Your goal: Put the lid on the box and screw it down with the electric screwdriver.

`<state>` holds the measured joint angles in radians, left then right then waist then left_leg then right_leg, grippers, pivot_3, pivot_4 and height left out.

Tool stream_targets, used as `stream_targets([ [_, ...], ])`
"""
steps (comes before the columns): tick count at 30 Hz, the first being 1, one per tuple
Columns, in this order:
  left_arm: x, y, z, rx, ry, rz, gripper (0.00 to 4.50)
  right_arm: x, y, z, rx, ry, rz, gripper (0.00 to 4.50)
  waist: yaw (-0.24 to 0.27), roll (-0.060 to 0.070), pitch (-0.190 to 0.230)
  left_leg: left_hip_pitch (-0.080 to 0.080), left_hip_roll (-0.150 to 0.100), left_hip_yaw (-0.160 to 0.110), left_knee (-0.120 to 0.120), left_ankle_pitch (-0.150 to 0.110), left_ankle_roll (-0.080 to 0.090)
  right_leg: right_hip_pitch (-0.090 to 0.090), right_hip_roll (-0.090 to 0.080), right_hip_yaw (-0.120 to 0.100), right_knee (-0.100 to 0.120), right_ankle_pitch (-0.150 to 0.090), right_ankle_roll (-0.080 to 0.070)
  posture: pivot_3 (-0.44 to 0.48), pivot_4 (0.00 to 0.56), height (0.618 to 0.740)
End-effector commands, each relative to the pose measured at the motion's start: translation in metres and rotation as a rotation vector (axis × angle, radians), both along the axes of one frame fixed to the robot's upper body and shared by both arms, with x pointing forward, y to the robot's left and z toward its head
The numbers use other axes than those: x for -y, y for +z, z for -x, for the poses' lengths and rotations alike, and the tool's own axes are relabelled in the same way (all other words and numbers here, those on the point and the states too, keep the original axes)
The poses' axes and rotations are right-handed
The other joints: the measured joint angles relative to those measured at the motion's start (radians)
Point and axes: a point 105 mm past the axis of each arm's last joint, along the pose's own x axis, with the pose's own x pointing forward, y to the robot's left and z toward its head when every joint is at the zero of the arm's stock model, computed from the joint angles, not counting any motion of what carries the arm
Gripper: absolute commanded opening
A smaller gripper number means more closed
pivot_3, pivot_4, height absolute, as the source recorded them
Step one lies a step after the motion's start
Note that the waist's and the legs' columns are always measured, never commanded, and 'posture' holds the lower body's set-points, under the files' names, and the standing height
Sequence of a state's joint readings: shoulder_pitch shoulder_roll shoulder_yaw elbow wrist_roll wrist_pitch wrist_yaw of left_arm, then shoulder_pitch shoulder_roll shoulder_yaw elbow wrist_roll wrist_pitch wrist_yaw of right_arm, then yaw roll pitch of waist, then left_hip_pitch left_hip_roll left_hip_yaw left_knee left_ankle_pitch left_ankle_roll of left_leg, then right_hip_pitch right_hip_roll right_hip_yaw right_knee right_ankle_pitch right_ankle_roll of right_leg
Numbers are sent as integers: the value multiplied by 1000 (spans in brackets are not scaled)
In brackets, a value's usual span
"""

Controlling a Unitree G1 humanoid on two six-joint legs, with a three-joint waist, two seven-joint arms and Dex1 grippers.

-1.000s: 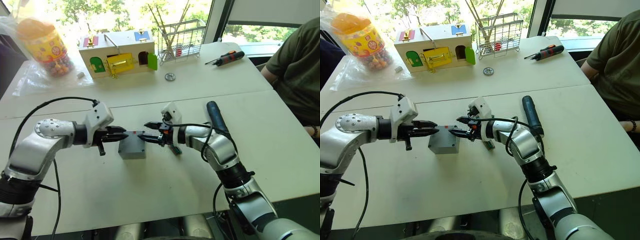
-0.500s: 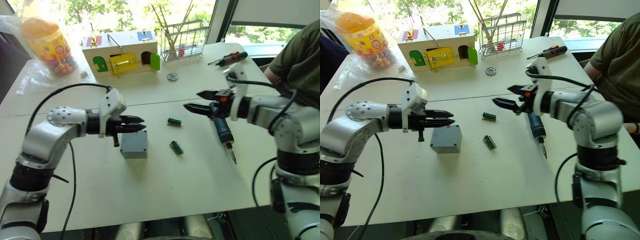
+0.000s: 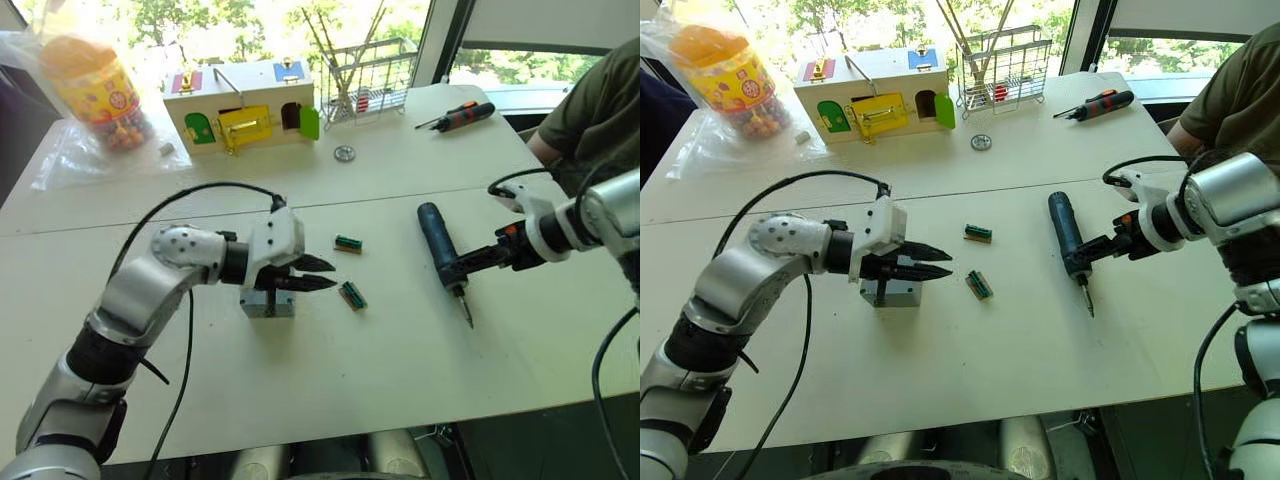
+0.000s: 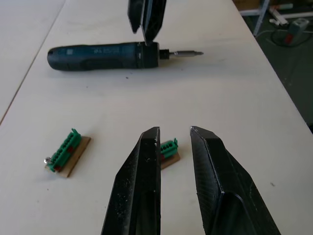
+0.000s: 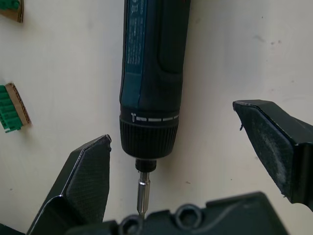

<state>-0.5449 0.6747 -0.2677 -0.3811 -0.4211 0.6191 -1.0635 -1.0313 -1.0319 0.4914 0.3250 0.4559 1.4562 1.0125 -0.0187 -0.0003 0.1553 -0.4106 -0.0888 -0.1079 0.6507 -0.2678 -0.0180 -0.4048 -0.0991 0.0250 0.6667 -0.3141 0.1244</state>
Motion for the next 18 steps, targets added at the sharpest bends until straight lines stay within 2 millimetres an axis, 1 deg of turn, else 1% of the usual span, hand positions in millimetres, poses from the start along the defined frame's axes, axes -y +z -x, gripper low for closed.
stream_targets([
  [1, 3, 0, 0, 62, -5, -22, 944, -1, 2, -8, -30, -10, -1, 4489, 6, 0, 0, 0, 0, 0, 0, 0, 0, 0, 0, 0, 0, 0, 0, 0, 150, 740],
  [3, 3, -6, 0, 86, -5, -59, 944, -4, -1, -13, -53, -10, 6, 4489, 8, 0, 0, -1, -1, 0, 1, 0, 0, 0, 0, 0, 0, 0, 0, 0, 150, 740],
  [5, 4, -7, -1, 99, -5, -71, 944, -5, -3, -15, -70, -5, 18, 4489, 8, 0, 0, -1, -1, 0, 2, 0, 0, 0, -1, 0, 0, 0, 0, 0, 150, 740],
  [8, 6, -5, -4, 125, 9, -66, 944, -8, -19, -18, -120, 17, 67, 4489, 7, 0, 0, -1, -1, -1, 2, 0, 0, 0, -1, -1, 0, 0, 0, 0, 150, 740],
  [12, 10, -3, -7, 132, 22, -47, 944, -14, -31, -21, -147, 79, 95, 4489, 1, -1, -1, -1, -1, -1, 3, 0, 0, 1, 0, -1, 0, 0, 0, 0, 150, 740],
  [15, 12, -3, -7, 127, 27, -35, 944, -13, -44, -21, -174, 131, 151, 4489, -2, -8, -5, 1, 0, -1, 3, 0, 0, 2, 0, -1, 1, 0, 0, 0, 150, 740],
  [18, 12, -3, -7, 129, 35, -29, 944, -8, -57, -13, -216, 228, 236, 3790, 0, -15, -9, 2, 0, -3, 4, 0, 0, 4, 1, -2, 0, 0, 0, 0, 150, 740],
])
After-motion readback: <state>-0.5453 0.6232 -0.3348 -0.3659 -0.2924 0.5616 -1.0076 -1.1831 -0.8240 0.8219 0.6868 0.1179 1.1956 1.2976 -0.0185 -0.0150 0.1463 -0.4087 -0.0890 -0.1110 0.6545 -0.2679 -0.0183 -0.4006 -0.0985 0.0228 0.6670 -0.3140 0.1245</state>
